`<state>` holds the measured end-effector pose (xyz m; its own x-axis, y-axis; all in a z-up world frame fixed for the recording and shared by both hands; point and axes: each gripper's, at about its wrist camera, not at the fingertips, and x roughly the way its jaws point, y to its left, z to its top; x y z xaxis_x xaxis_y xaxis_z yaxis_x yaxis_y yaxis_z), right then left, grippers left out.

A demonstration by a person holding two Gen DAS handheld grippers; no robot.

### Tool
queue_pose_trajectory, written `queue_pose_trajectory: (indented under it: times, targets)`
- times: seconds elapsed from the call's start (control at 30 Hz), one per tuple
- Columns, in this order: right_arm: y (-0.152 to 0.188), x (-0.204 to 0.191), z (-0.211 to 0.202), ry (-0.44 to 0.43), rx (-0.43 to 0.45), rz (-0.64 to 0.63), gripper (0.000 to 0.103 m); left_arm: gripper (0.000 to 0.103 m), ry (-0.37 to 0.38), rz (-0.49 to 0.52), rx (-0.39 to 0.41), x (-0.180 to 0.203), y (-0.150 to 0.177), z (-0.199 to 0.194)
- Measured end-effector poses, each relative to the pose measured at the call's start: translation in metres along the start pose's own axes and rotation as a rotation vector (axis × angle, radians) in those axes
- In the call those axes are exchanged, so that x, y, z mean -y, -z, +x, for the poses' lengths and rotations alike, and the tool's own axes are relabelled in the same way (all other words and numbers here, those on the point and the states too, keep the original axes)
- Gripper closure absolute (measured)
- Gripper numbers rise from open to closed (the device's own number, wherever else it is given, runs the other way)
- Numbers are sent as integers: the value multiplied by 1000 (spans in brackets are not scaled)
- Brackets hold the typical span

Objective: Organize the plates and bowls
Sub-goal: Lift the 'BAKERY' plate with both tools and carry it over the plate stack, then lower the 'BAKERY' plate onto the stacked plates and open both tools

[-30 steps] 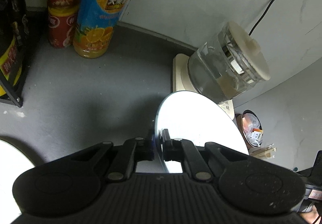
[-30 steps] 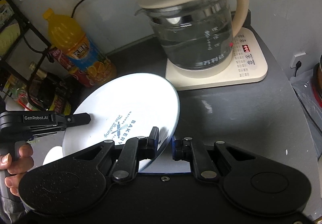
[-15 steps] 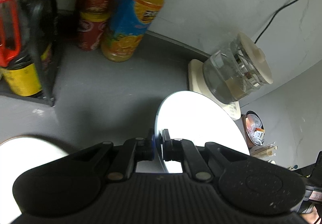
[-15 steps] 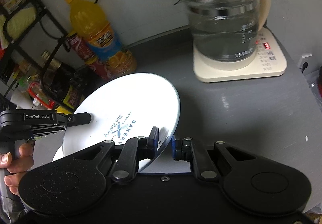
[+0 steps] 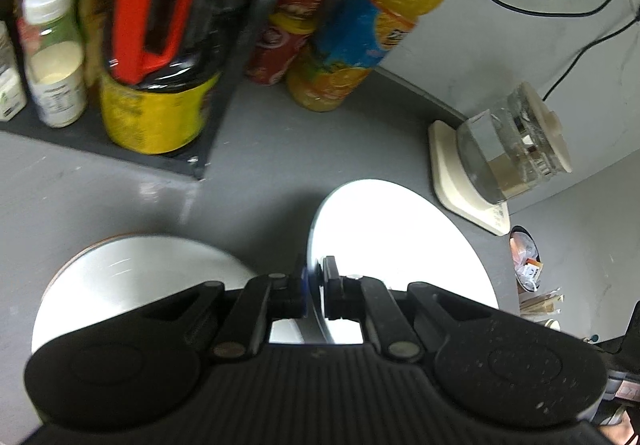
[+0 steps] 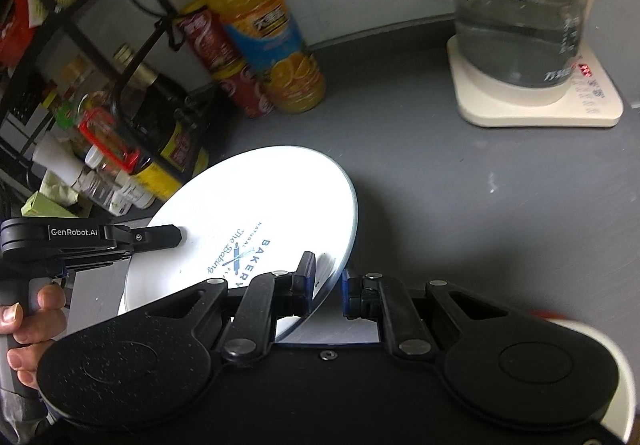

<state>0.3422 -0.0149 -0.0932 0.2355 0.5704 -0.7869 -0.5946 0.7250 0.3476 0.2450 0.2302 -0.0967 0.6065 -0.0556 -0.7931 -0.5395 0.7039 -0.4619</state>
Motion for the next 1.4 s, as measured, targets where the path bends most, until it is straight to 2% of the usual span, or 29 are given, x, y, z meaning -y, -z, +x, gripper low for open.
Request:
queue_pose_trajectory:
  times: [0.7,0.97,1.4]
  targets:
    - [49,-80,36,-8,-56,-92,90,97,-43,-87,-18,-101,40,-37]
    - [62,-98,46,2,-79,-124,90,97,-60,-109,-28,-122,51,-40]
    - [75,-103,52,69,-86,-145,92,92,-44,-152,-76,-140,66,-19]
